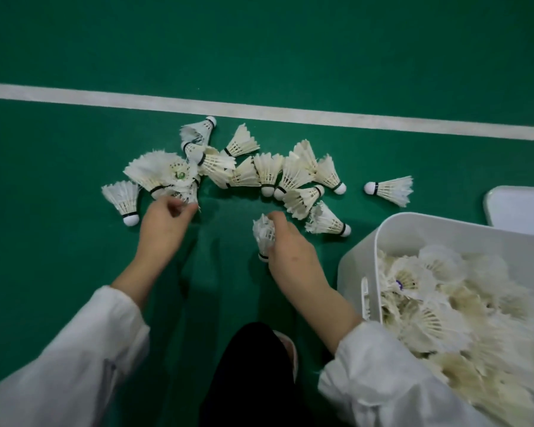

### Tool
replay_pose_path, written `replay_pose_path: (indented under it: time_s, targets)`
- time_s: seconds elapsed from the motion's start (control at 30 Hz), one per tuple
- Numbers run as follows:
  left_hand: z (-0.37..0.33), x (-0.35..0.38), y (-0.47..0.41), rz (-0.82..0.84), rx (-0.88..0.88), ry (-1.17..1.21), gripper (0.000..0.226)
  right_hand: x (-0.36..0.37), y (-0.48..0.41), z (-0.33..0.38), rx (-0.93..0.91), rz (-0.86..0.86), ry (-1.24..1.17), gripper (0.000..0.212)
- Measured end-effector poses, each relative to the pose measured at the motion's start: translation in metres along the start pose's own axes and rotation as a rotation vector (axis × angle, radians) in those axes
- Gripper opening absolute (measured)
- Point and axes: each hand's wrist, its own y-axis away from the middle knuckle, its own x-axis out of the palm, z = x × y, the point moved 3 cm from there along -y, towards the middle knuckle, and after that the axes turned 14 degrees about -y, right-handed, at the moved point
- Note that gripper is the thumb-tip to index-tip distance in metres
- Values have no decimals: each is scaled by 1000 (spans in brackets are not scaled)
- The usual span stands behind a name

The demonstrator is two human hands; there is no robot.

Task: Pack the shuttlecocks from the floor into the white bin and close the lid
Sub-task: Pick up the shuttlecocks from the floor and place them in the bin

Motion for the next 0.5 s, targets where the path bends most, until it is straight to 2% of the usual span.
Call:
replay_pose_path:
  time_s: [0.07, 0.1, 0.2, 0.3, 0.37, 0.43, 0.5]
  targets:
    - [3, 15, -11, 198, -191, 157, 53, 3, -1, 0, 6, 2, -27, 50]
    - [2, 21, -14, 234, -250, 259, 55, 7, -1, -1, 19, 18, -20, 48]
    - [5, 29, -21, 127, -301, 342, 39, 15, -2, -7, 69, 52, 12, 48]
    - [10, 26, -20, 1, -252, 332, 21, 14, -4, -10, 72, 53, -15, 52]
    - [11, 19, -11, -37, -192, 245, 25, 13, -5, -11, 58, 60, -44, 59]
    - [12, 12, 2, -22, -127, 210, 29, 15, -4, -13, 52, 78, -53, 63]
    - [15, 5, 18, 44, -71, 151, 22, 18, -2, -16, 85, 103, -49, 68]
